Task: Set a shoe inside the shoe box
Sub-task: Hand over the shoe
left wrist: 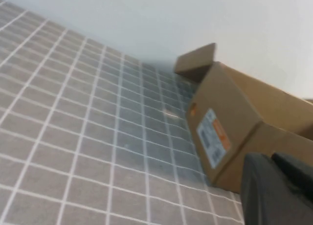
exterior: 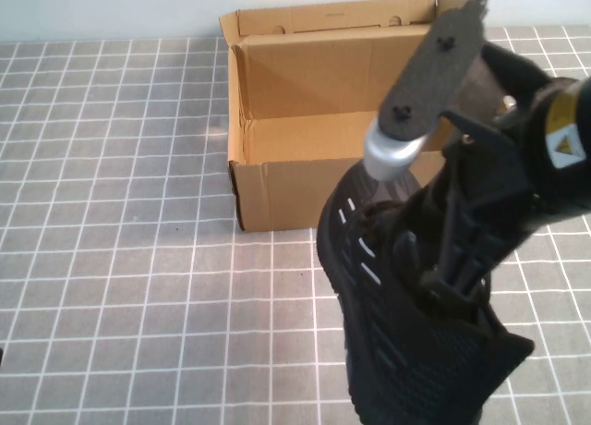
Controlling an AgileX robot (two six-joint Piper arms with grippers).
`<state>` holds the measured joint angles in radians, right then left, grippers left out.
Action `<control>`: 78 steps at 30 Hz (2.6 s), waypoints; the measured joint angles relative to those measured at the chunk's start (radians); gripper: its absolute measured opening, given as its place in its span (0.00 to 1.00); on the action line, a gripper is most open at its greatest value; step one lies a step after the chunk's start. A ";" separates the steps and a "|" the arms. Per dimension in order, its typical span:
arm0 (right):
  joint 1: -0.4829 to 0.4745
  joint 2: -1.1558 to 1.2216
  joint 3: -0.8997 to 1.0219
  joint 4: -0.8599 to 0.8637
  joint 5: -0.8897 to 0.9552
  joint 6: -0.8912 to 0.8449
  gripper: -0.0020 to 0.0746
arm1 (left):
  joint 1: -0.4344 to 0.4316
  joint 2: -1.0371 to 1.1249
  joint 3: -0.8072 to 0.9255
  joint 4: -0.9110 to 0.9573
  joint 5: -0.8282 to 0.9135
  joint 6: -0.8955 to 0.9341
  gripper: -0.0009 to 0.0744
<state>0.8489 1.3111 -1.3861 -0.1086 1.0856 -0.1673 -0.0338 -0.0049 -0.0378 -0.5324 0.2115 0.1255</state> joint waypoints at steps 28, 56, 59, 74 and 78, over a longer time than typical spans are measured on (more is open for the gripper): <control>-0.011 0.176 -0.265 0.000 0.020 0.131 0.02 | -0.008 0.886 -0.675 -0.540 0.480 0.978 0.01; -0.177 0.341 -0.455 -0.003 0.110 0.173 0.02 | -0.536 1.145 -0.862 -0.477 0.287 1.067 0.12; -0.177 0.350 -0.457 -0.010 0.085 0.175 0.02 | -0.536 1.144 -0.863 -0.479 0.298 1.071 0.38; -0.177 0.566 -0.762 -0.032 0.171 0.180 0.02 | -0.537 1.144 -0.863 -0.541 0.182 1.210 0.84; -0.177 0.587 -0.799 -0.032 0.187 0.180 0.02 | -0.537 1.157 -0.863 -0.594 0.128 1.216 0.84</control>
<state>0.6724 1.8979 -2.1855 -0.1406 1.2727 0.0130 -0.5709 1.1517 -0.9003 -1.1267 0.3399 1.3415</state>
